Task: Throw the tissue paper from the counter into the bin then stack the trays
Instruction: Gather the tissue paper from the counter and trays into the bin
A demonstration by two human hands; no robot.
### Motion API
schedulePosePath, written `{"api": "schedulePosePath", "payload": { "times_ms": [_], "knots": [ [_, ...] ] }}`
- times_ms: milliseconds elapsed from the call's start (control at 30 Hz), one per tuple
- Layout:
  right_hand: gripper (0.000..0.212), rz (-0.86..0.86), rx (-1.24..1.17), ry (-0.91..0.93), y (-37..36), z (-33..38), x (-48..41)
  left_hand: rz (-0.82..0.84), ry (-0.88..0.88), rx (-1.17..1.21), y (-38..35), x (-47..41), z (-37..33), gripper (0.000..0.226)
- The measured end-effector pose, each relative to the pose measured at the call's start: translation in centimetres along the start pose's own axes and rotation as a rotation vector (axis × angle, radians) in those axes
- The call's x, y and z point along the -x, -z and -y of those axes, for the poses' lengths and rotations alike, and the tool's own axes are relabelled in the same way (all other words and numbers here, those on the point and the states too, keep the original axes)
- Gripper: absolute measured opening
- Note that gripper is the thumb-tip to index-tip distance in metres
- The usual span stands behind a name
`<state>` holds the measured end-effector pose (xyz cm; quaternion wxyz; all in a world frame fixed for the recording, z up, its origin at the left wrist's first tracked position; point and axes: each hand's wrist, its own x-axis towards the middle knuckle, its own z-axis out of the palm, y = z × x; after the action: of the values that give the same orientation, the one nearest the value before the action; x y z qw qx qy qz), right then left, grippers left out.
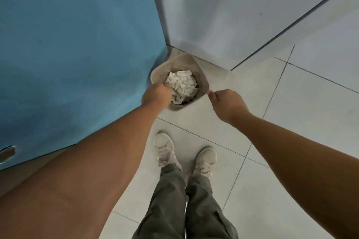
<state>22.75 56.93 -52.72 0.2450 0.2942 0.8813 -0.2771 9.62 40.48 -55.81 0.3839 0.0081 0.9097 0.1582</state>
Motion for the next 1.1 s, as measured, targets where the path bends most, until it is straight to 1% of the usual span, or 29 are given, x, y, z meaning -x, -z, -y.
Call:
{"api": "schedulePosePath", "payload": {
  "times_ms": [100,167,233,300,333,400,533,600,667,700,800,900,933,1033,1100],
  "knots": [
    [0.058,0.024,-0.070,-0.067,-2.0,-2.2,-0.6,0.106,0.046,0.184,-1.7,-2.4,-0.3,0.045],
    [0.054,0.046,-0.201,-0.121,-3.4,-3.0,-1.1,0.184,0.104,0.383,-2.6,-3.6,-0.4,0.048],
    [0.042,0.054,-0.420,-0.178,-4.7,-3.3,-1.9,0.184,0.133,0.499,-3.3,-4.6,-0.1,0.046],
    [0.029,0.062,-0.539,-0.215,-5.3,-2.9,-2.7,0.159,0.100,0.535,-4.3,-6.4,1.1,0.048],
    [0.026,0.071,-0.537,-0.202,-5.4,-2.6,-3.1,0.141,0.079,0.524,-3.7,-5.6,0.9,0.050],
    [0.027,0.072,-0.490,-0.140,-5.3,-1.7,-3.8,0.116,0.042,0.508,-2.6,-4.1,0.7,0.050],
    [0.028,0.035,-0.427,-0.053,-4.9,0.6,-5.0,0.088,-0.004,0.405,-2.0,-3.0,1.6,0.034],
    [0.030,0.035,-0.401,-0.029,-4.9,1.7,-5.9,0.084,-0.016,0.391,-2.0,-2.9,2.0,0.037],
    [0.032,0.068,-0.406,-0.035,-5.1,2.7,-6.7,0.074,-0.012,0.406,-2.2,-2.8,2.5,0.046],
    [0.037,0.090,-0.413,-0.061,-5.3,3.1,-6.9,0.070,-0.003,0.422,-2.4,-2.8,2.7,0.047],
    [0.055,0.120,-0.431,-0.131,-5.9,3.2,-7.2,0.058,-0.014,0.433,-3.0,-2.2,3.1,0.038],
    [0.065,0.114,-0.376,-0.121,-5.7,2.5,-6.2,0.063,-0.050,0.401,-2.9,-0.9,3.4,0.039],
    [0.065,0.107,-0.354,-0.115,-5.3,2.3,-5.5,0.060,-0.060,0.375,-2.7,-0.3,3.4,0.042],
    [0.050,0.072,-0.304,-0.109,-3.0,1.8,-2.8,0.069,-0.076,0.279,-1.0,1.6,2.7,0.047],
    [0.048,0.043,-0.284,-0.100,-1.0,1.5,-0.9,0.056,-0.105,0.204,0.6,3.3,1.6,0.049]
  ]
}}
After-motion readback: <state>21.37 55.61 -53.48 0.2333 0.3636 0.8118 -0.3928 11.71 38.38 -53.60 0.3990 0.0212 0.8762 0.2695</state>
